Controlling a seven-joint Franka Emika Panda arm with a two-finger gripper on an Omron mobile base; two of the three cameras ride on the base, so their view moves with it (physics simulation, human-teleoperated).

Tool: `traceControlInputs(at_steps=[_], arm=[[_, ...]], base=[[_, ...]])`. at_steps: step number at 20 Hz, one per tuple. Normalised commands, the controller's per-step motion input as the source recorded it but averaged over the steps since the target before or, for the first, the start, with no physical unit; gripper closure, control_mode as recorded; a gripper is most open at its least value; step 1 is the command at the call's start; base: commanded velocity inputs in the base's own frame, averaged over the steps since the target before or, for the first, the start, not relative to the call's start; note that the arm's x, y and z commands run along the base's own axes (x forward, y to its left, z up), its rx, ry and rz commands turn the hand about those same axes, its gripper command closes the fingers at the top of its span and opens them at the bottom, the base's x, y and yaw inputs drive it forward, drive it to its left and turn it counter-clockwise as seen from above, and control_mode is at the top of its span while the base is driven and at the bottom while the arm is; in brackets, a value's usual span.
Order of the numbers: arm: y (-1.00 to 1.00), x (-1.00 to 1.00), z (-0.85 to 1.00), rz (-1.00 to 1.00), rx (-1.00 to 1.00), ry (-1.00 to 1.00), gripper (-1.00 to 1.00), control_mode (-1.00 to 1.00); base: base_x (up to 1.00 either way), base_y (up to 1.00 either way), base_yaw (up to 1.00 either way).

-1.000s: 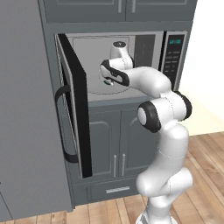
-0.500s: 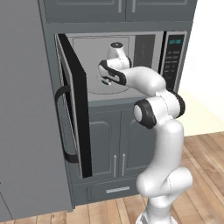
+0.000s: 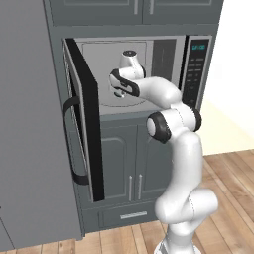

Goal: Pick the mug from the counter and place it inside the microwave. Then close the microwave.

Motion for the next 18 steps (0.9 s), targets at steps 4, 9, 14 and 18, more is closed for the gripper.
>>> traceControlInputs(at_steps=[4,9,14,18], arm=[[0.03,0.26,-0.23,0.0,0.0,0.0,1.0,-1.0],[0.05,0.19,-0.26,0.0,0.0,0.0,1.0,-1.0],[0.04,0.21,-0.27,0.0,0.0,0.0,1.0,-1.0],[0.01,0.02,-0.04,0.0,0.0,0.0,1.0,-1.0]], base=[[0.0,0.0,0.0],[0.0,0.0,0.0],[0.0,0.0,0.0],[0.0,0.0,0.0]])
